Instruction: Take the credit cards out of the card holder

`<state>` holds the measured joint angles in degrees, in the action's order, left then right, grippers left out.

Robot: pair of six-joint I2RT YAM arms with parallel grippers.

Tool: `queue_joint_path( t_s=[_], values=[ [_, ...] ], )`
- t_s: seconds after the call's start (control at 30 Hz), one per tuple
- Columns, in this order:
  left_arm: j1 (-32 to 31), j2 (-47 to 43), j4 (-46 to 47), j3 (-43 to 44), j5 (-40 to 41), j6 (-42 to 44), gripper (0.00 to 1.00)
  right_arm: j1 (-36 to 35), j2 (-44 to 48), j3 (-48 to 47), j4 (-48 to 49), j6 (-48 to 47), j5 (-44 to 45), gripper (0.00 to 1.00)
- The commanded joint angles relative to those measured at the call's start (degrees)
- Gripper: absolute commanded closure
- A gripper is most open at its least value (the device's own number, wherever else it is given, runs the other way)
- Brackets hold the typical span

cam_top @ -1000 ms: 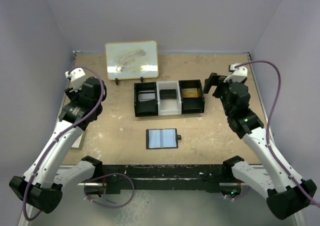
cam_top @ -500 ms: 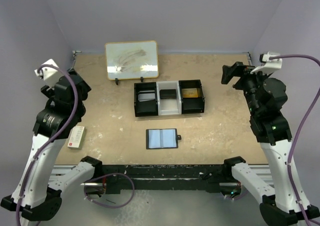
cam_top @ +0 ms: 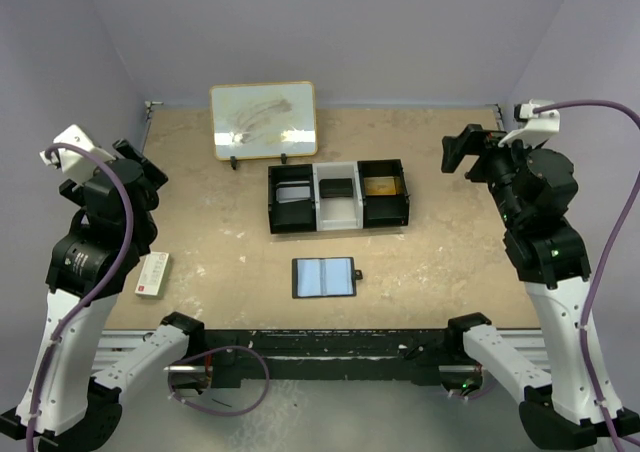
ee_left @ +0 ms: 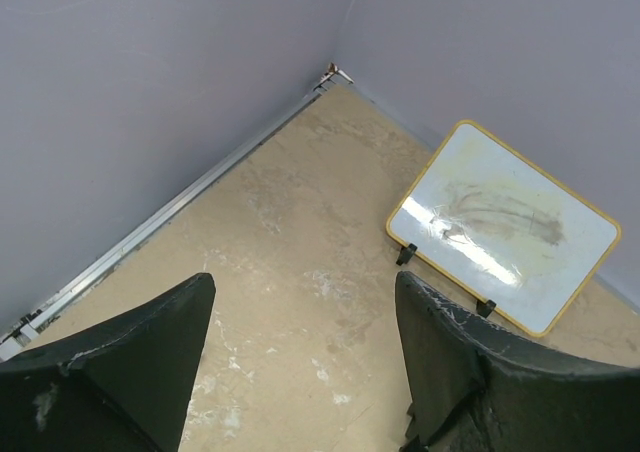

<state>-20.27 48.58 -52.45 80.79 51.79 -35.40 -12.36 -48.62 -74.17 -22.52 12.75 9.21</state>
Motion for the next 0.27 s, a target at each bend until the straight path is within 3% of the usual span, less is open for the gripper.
queue_joint_path(
  t_s=[0.0,0.23],
  values=[
    [0.35,0.4,1.37,2.16,0.52,0.08,0.29,0.05,0.43,-3.57,-0.33,-1.62,-1.12,0.0],
    [0.32,0.94,1.21,3.18,1.14,2.15,0.28,0.06,0.2,-3.21,-0.4,-1.85,-1.17,0.0]
  ],
)
